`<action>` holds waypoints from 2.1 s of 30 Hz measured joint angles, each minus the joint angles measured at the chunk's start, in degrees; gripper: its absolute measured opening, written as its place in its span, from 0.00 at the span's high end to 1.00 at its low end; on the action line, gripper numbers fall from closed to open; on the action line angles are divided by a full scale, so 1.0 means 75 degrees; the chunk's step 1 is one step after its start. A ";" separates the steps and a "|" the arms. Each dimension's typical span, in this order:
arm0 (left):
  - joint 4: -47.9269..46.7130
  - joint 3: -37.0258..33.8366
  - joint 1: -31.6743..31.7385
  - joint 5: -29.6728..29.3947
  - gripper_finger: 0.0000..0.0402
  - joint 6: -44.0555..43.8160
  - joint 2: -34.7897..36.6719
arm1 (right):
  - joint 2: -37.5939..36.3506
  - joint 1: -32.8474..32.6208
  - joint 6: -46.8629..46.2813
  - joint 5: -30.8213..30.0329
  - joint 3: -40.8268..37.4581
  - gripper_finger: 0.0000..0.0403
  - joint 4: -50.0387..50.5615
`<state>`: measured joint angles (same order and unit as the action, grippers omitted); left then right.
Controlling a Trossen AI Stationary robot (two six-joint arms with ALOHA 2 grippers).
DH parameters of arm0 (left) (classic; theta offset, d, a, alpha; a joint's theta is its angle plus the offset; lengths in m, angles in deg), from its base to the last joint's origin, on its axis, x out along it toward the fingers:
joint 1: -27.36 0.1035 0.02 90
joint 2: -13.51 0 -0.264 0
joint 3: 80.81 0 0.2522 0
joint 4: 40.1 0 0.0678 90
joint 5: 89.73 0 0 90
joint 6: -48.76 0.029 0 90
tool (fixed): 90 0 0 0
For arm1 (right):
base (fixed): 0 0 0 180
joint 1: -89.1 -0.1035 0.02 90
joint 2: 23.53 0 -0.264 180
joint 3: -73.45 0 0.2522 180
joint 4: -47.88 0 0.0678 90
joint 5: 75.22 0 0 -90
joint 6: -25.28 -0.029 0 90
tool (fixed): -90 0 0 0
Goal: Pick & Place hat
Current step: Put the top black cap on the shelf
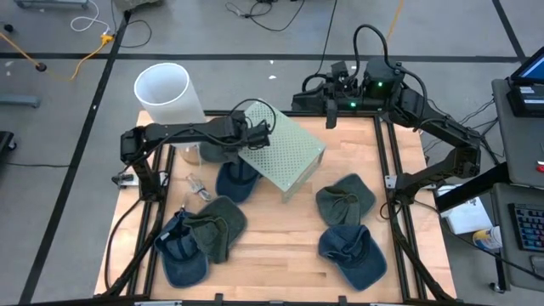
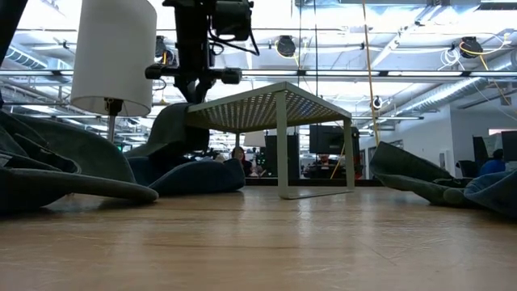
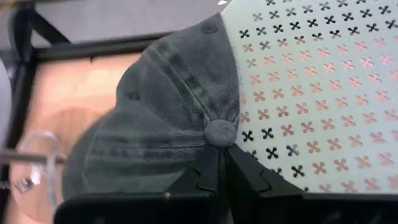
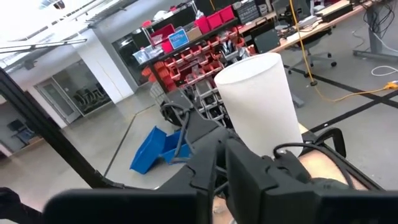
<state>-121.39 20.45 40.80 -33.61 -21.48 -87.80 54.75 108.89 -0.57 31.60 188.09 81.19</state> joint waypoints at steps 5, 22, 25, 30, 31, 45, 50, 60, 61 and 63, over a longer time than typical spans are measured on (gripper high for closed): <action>-0.0600 -0.0001 -0.0076 -0.0309 0.98 -0.0328 0.0434 | 0.0000 0.0000 0.0000 0.0220 0.0000 0.99 0.0000; -0.2041 0.0002 -0.0359 -0.1060 0.99 -0.1137 0.1852 | 0.0000 -0.0003 -0.0061 0.0629 0.0003 1.00 -0.0003; -0.2098 0.0010 -0.0418 -0.1092 0.99 -0.1141 0.2111 | 0.0000 -0.0003 -0.0061 0.0611 0.0003 1.00 -0.0007; -0.2055 0.0010 -0.0578 -0.1118 0.99 -0.1100 0.2410 | 0.0000 -0.0003 -0.0039 0.0606 0.0003 1.00 -0.0009; -0.2065 0.0013 -0.0618 -0.1119 0.99 -0.1067 0.2466 | 0.0000 -0.0003 -0.0033 0.0606 0.0003 1.00 -0.0009; -0.1674 0.0778 -0.0948 -0.1747 0.99 0.0748 0.2757 | 0.0000 -0.0003 -0.0061 0.0657 0.0006 1.00 -0.0006; -0.1105 0.1582 -0.0962 -0.2112 0.99 0.2569 0.2694 | 0.0000 -0.0003 -0.0063 0.1008 0.0006 1.00 -0.0006; 0.1995 0.1692 -0.0962 -0.2062 0.99 0.8164 0.2523 | -0.0300 0.0029 -0.0133 0.1582 0.0006 1.00 -0.0006; 0.2138 0.1682 -0.0960 -0.2039 0.99 0.8697 0.2481 | -0.0398 0.0057 -0.0238 0.1580 0.0006 1.00 -0.0017; 0.2391 0.1667 -0.0962 -0.2020 0.99 0.9561 0.2275 | -0.0596 0.0074 -0.0549 0.1521 0.0006 1.00 -0.0161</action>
<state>-103.46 32.95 33.58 -48.76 50.23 -70.74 50.28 109.45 -4.69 43.01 188.13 79.98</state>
